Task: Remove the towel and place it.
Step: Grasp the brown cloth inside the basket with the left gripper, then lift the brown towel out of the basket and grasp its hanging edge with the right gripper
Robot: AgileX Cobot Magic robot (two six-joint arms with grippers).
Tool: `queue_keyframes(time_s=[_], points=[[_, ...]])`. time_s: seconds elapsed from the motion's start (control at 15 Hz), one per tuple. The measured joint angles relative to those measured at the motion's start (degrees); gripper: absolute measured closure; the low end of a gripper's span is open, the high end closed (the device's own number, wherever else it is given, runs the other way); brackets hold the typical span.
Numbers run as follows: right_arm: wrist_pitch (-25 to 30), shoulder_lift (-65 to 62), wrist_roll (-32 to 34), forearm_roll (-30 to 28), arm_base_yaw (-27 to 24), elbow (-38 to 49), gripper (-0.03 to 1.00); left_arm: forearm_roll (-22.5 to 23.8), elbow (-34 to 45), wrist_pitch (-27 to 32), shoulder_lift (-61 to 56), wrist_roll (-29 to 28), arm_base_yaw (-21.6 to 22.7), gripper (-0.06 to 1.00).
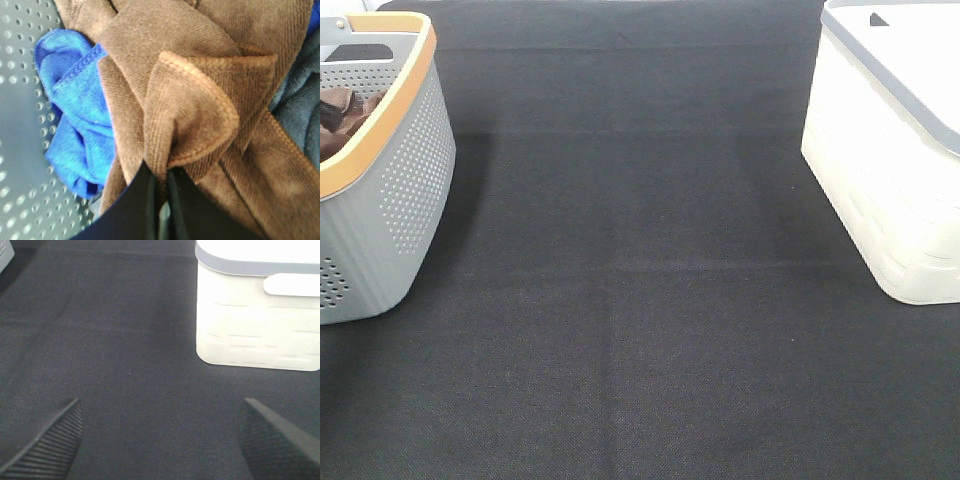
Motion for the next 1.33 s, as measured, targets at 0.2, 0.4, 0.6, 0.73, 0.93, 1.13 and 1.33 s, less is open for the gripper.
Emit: queue_keyframes(time_s=[0.2, 0.4, 0.6, 0.73, 0.93, 1.13, 1.33], points=[[0.0, 0.0, 0.0, 0.0, 0.0, 0.0, 0.17, -0.06, 0.0, -0.11, -7.05, -1.03, 0.0, 0.92], [0.0, 0.0, 0.0, 0.06, 0.0, 0.0, 0.17, -1.72, 0.0, -1.83, -14.44, -1.38, 0.0, 0.92], [0.0, 0.0, 0.0, 0.11, 0.0, 0.0, 0.17, -9.05, 0.0, -6.88, -22.57, -1.66, 0.0, 0.92], [-0.06, 0.0, 0.0, 0.69, 0.0, 0.0, 0.17, -14.44, 0.0, -11.0, -26.81, -1.72, 0.0, 0.92], [-1.03, 1.26, 0.0, 5.61, 0.0, 0.0, 0.17, -22.98, 0.0, -18.28, -31.8, -0.34, 0.0, 0.92], [-4.41, 4.7, 0.0, 11.06, 0.0, -0.34, 0.17, -31.91, 0.0, -22.57, -34.21, 3.44, -0.63, 0.92], [-10.2, 12.43, -2.06, 19.88, 0.0, -0.4, 0.18, -37.76, 0.0, -27.9, -34.95, 7.33, -5.5, 0.92]])
